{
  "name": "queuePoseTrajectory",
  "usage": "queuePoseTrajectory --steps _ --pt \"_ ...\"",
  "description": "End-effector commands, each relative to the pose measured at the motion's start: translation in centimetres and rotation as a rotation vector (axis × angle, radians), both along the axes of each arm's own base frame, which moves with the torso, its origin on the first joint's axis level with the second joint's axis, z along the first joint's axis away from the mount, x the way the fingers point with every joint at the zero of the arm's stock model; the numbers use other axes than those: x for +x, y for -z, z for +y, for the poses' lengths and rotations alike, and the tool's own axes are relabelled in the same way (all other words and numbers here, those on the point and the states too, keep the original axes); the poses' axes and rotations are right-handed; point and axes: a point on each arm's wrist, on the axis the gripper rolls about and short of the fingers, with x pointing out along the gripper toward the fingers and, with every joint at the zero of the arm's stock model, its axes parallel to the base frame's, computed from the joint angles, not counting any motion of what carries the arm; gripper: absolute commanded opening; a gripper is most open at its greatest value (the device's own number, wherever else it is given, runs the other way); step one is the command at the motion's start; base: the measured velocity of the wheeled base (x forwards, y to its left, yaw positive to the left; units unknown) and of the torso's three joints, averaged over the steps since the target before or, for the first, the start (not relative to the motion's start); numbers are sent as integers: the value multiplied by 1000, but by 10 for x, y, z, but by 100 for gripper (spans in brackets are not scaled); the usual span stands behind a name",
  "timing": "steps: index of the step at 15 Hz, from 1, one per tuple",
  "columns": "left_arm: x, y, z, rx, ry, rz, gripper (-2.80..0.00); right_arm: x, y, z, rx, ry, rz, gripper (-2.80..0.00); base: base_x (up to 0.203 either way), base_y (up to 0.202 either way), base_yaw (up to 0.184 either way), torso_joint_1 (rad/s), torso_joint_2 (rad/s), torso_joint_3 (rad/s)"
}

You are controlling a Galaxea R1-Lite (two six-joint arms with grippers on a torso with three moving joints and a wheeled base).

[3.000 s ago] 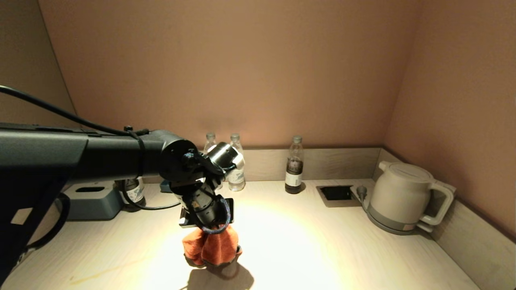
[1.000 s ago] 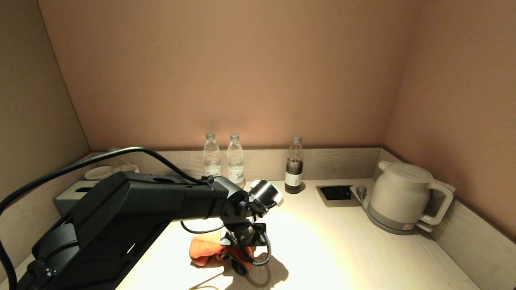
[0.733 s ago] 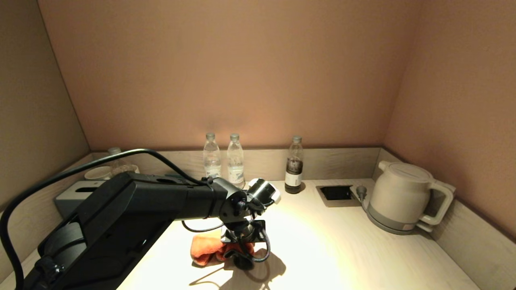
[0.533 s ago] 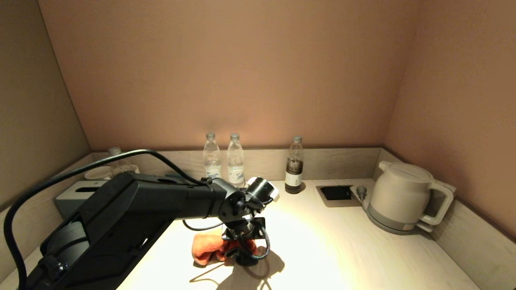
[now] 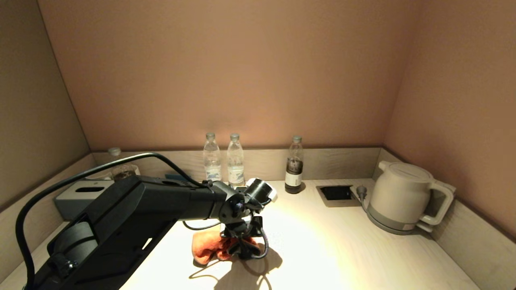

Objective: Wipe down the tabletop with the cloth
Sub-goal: Sweep the stains on the table

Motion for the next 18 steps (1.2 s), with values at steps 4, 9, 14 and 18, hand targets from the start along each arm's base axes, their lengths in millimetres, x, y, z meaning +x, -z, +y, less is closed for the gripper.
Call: queuePoseTrajectory --steps 4,9,14,18 --pt "23 5 13 -3 -49 -89 -280 0 0 0 0 0 1 -280 0 0 0 0 0 0" --pt "42 9 27 -26 -91 -132 -280 0 0 0 0 0 1 -280 0 0 0 0 0 0" --pt "53 13 34 -45 -119 -170 -280 0 0 0 0 0 1 -280 0 0 0 0 0 0" --pt "69 12 62 -5 -202 -186 -280 0 0 0 0 0 1 -280 0 0 0 0 0 0"
